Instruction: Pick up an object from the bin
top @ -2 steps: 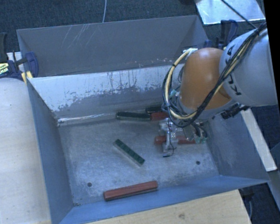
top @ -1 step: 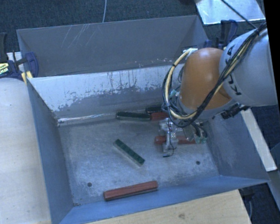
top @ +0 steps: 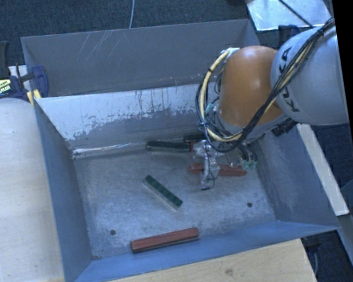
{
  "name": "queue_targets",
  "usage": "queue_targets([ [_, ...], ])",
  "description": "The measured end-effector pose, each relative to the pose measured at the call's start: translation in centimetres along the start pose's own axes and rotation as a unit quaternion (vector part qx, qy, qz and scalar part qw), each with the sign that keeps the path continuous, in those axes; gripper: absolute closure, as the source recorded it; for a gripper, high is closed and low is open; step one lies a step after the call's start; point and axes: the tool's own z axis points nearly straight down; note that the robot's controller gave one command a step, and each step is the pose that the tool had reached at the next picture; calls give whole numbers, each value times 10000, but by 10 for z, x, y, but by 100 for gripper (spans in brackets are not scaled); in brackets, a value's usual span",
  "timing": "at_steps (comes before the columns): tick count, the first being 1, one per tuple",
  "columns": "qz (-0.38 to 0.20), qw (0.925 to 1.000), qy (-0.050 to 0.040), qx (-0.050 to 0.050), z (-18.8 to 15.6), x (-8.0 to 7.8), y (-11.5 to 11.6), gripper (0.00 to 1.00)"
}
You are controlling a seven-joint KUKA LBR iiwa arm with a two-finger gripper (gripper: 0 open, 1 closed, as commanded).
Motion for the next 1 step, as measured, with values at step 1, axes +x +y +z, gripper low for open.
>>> queue_targets([
  [1, -160, 9999, -43, -3, -159, 74, -48, 100],
])
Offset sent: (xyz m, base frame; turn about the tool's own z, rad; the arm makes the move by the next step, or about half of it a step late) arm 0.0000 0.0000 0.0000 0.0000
